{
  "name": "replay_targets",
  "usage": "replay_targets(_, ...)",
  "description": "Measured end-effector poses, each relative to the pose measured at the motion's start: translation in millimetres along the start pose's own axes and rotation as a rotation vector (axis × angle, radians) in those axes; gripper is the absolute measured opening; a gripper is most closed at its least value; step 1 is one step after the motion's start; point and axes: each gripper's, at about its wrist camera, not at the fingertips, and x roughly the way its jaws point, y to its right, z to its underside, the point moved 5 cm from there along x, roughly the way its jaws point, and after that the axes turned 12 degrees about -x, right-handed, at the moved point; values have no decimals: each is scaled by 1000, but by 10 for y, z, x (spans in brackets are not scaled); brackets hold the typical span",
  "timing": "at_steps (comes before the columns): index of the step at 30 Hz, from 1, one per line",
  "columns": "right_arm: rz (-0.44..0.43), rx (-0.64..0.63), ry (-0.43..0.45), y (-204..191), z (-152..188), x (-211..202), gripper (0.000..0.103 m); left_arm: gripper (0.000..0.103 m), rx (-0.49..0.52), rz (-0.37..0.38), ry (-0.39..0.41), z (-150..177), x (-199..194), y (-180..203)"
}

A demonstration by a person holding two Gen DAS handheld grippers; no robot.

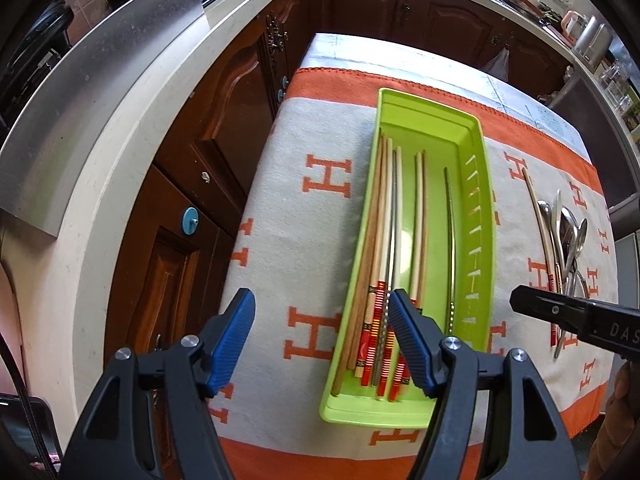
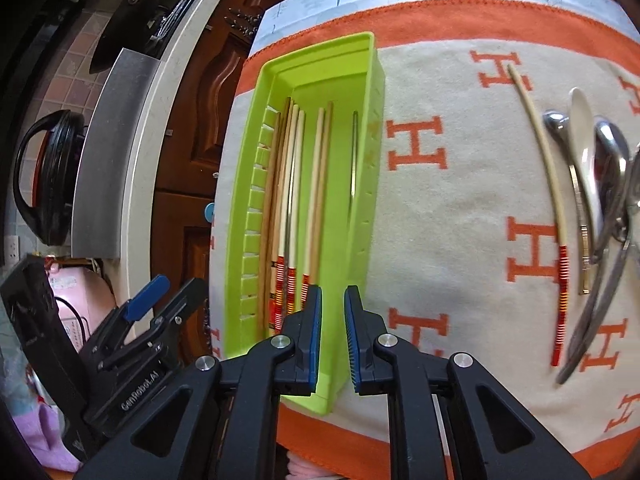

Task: Organize utensils
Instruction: 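Lower the plain wooden chopstick into the tray and open the right tool, then grasp another red-banded chopstick from the pile with the left tool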

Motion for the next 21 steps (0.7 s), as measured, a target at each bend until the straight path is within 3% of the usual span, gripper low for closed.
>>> replay_targets(8,76,-46,23,278,294,-319,12,67,53,43,-5,118,-114,297)
replay_targets(21,142,40,115,1027,632,-771,12,67,173,154,-34,364,-328,1162)
